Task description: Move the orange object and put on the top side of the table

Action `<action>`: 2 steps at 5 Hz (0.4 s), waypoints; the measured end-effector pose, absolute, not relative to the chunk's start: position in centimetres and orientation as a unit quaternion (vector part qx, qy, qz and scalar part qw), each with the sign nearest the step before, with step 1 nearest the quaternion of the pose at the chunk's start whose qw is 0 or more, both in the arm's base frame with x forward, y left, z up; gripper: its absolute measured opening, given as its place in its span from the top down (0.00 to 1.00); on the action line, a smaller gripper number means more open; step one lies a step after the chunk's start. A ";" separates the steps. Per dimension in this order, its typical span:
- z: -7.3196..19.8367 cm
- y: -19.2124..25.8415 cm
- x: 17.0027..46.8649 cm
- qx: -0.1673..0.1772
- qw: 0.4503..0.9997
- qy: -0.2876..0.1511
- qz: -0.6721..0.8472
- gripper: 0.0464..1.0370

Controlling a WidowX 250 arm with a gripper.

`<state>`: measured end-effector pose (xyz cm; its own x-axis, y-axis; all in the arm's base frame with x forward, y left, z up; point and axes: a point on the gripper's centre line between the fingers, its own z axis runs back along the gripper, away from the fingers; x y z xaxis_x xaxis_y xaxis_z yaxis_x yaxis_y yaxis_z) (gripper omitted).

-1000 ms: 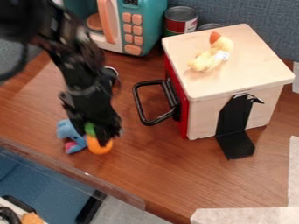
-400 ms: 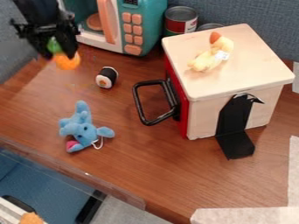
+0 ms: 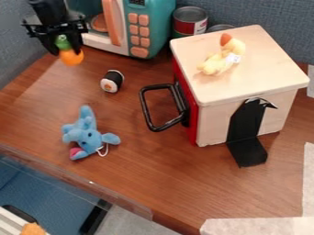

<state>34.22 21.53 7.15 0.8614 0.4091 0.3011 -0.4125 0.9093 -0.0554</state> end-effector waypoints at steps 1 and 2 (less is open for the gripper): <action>5.9 23.1 35.4 0.021 0.961 -0.152 0.232 0.44; 4.4 24.4 36.2 0.030 0.959 -0.132 0.247 0.44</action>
<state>36.21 24.43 4.41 0.8431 0.4664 0.2676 -0.4824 0.8759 -0.0068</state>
